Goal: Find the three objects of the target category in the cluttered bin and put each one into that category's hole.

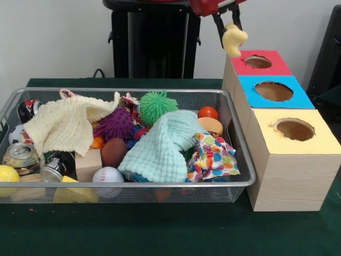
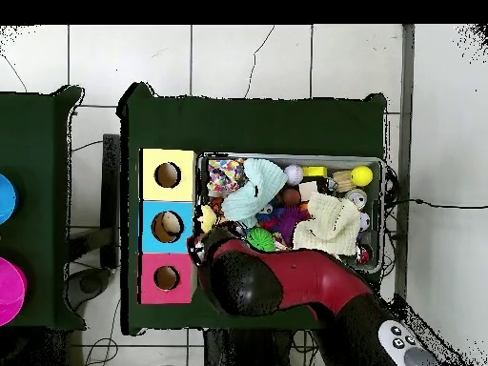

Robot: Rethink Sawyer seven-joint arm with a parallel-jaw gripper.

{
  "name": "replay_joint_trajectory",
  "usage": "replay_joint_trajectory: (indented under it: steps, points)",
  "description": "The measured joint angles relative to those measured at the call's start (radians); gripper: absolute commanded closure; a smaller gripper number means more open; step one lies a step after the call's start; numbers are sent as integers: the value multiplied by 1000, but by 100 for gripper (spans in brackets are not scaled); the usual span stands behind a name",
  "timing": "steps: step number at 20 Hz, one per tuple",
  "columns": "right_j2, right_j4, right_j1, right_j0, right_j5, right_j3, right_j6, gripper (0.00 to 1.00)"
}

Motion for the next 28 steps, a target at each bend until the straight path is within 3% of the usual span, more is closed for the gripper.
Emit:
replay_joint_trajectory:
  steps: [5, 14, 28]
  points:
    - [-63, 93, -7, 58, 51, 0, 17, 100]
    - [-127, 185, -7, 140, 89, 0, 19, 100]
    - [-167, 285, 50, 161, 88, 25, 19, 100]
